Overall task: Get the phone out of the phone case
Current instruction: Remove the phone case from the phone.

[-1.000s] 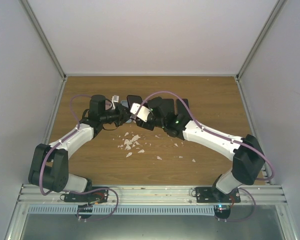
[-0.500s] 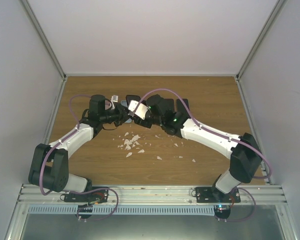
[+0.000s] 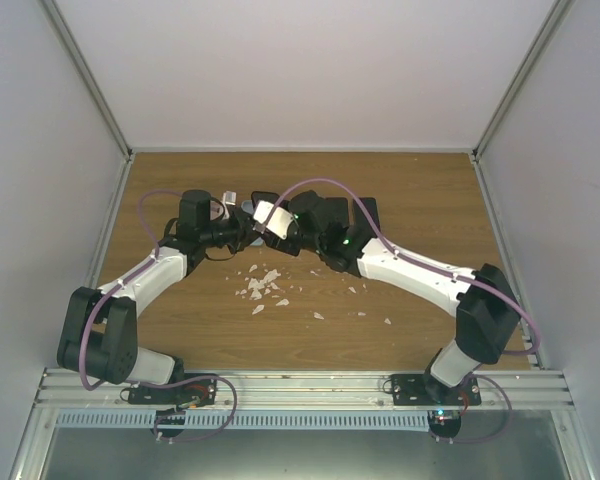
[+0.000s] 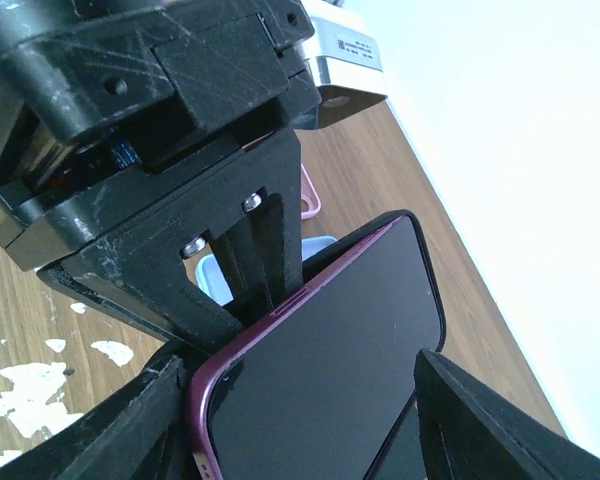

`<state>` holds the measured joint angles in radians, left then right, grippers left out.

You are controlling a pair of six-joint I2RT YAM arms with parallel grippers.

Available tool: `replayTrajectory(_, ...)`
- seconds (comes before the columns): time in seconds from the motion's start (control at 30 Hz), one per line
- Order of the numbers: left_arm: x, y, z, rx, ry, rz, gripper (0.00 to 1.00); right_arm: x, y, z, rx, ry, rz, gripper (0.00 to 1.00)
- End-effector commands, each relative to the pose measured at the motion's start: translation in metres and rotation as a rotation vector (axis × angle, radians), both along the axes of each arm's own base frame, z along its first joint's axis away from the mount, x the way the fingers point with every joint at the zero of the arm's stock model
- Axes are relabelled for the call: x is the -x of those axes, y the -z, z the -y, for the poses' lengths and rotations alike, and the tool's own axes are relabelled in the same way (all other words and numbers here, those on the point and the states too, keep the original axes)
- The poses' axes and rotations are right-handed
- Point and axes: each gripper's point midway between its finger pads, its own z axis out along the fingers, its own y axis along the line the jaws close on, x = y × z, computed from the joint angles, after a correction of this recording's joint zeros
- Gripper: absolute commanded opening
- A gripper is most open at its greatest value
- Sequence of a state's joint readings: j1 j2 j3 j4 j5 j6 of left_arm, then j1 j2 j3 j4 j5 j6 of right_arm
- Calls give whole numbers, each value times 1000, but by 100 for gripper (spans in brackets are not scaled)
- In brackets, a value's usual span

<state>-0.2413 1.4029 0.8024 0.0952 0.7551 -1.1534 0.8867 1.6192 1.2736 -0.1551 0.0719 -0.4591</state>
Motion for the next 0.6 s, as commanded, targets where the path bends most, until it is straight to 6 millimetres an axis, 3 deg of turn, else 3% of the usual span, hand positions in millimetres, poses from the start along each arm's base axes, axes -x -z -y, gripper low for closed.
replayTrajectory(0.0, -6, -38, 6, 43, 34, 143, 0, -18, -4, 5, 11, 85, 79, 57)
replayTrajectory(0.2, -4, -36, 7, 46, 44, 139, 0, -32, -22, 25, 44, 173, 272, 41)
replayTrajectory(0.33, -3, -34, 10, 49, 56, 135, 0, -35, -29, 36, 80, 196, 391, 37)
replayTrajectory(0.57, 1, -37, 18, 61, 90, 147, 0, -40, -23, 43, 143, 213, 522, 33)
